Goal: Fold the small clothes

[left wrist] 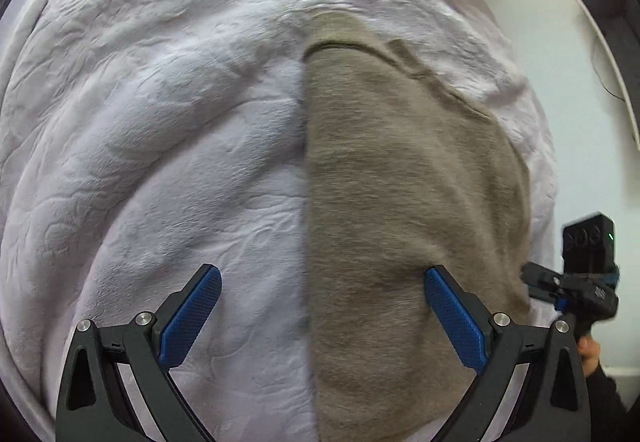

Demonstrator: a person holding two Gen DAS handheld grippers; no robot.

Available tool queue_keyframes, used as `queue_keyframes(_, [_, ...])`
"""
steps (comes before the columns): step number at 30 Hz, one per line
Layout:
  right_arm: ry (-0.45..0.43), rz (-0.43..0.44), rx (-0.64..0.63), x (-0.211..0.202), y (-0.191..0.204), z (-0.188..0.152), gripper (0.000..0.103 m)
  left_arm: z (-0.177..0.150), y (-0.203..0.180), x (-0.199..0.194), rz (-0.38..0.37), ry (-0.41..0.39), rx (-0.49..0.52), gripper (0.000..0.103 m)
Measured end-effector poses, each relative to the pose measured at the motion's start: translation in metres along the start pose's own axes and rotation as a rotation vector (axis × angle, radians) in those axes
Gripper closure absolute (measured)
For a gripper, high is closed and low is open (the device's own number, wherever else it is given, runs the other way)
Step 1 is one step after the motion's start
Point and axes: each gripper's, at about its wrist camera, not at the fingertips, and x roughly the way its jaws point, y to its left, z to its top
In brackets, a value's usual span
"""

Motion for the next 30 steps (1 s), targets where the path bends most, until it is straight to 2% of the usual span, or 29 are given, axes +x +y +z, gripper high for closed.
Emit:
queue_keyframes(3, [0.021, -0.002, -0.016, 0.005, 0.002, 0.002, 0.031, -0.012, -0.006, 0.000, -0.068, -0.013, -0.020, 0.001])
queue_keyframes(5, [0.030, 0.009, -0.013, 0.009, 0.001, 0.005, 0.031, -0.010, -0.007, 0.007, -0.107, 0.013, -0.029, 0.001])
queue_keyframes(9, [0.037, 0.060, -0.016, 0.016, 0.001, 0.010, 0.031, -0.008, -0.028, 0.037, -0.099, 0.097, 0.044, 0.001])
queue_keyframes(12, [0.053, 0.087, -0.021, 0.025, 0.000, 0.014, 0.031, -0.009, -0.045, 0.054, -0.061, 0.099, 0.105, 0.001])
queue_keyframes(15, [0.049, 0.092, -0.002, 0.033, -0.002, 0.015, 0.031, -0.009, -0.054, 0.058, -0.040, 0.086, 0.104, 0.001])
queue_keyframes(16, [0.045, 0.085, 0.003, 0.034, 0.000, 0.014, 0.034, -0.009, -0.057, 0.057, -0.035, 0.074, 0.103, 0.007])
queue_keyframes(17, [0.043, 0.068, -0.001, 0.035, 0.002, 0.013, 0.038, -0.011, -0.060, 0.053, -0.050, 0.054, 0.111, 0.022])
queue_keyframes(18, [0.045, 0.053, -0.008, 0.036, 0.005, 0.012, 0.055, -0.014, -0.063, 0.049, -0.046, 0.042, 0.120, 0.024])
queue_keyframes(19, [0.051, 0.043, -0.006, 0.038, 0.008, 0.011, 0.063, -0.016, -0.067, 0.046, -0.033, 0.028, 0.132, 0.034])
queue_keyframes(20, [0.048, 0.061, 0.008, 0.038, 0.009, 0.009, 0.065, -0.018, -0.070, 0.042, -0.027, 0.017, 0.144, 0.042])
queue_keyframes(22, [0.034, 0.121, 0.030, 0.035, 0.013, 0.005, 0.070, -0.021, -0.075, 0.034, -0.026, -0.003, 0.156, 0.050])
queue_keyframes(27, [0.015, 0.218, 0.074, 0.027, 0.029, -0.009, 0.070, -0.029, -0.076, 0.004, -0.052, -0.023, 0.168, 0.053])
queue_keyframes(30, [0.020, 0.233, 0.069, 0.024, 0.042, -0.019, 0.070, -0.039, -0.075, -0.017, -0.047, -0.034, 0.184, 0.053])
